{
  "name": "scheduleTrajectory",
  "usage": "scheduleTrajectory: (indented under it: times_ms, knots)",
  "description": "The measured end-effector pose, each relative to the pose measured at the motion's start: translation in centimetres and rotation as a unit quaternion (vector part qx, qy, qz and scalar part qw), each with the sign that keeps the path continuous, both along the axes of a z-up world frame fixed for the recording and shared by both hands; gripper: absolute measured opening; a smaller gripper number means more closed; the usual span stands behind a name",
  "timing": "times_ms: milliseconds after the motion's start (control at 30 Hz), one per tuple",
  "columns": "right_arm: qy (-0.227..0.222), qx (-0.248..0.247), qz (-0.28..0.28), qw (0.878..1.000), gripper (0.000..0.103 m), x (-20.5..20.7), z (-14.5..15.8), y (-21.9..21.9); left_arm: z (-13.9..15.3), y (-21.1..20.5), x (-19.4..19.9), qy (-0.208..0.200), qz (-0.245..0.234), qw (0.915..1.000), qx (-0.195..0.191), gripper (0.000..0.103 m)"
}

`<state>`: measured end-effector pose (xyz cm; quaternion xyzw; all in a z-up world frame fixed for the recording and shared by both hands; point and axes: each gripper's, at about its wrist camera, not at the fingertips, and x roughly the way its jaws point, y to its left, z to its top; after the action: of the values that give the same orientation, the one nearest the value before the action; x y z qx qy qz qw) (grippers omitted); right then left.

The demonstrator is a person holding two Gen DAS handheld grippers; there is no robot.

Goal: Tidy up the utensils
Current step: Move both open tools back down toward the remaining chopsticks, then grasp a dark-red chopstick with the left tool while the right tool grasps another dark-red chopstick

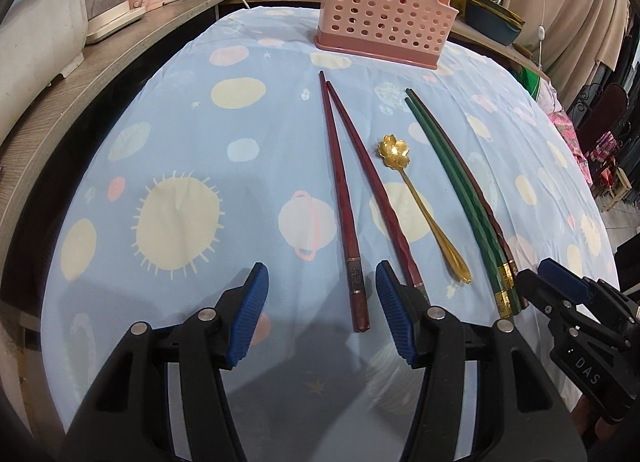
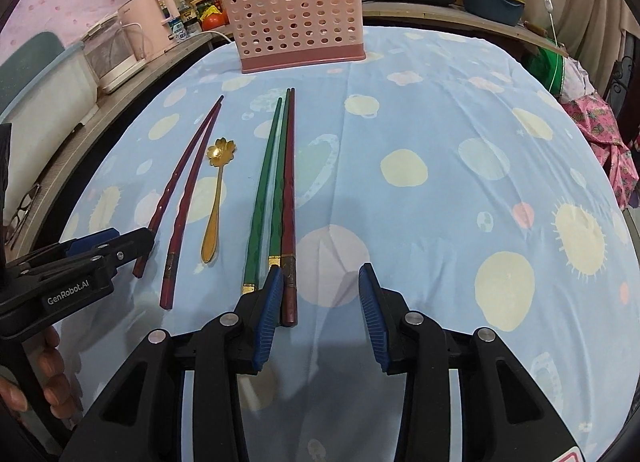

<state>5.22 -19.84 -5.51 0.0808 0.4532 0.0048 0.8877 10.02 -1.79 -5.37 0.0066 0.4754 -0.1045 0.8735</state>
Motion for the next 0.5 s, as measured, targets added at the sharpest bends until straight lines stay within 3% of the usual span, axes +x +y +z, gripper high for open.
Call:
scheduleTrajectory:
  times_ms: [333,500]
  knots:
    - [0.001,-0.019,0.004,1.0,0.036,0.02,-0.41,0.25,-0.39,-0.31,-0.19,-0.008,-0.005,0.9998,0.015,0.053]
    - [0.0,-0.016,-0.002,1.0,0.027,0.02,-0.51,-0.19,-0.51,-0.38,-0.31,-0.013,-0.007,0.9997,0.02,0.053]
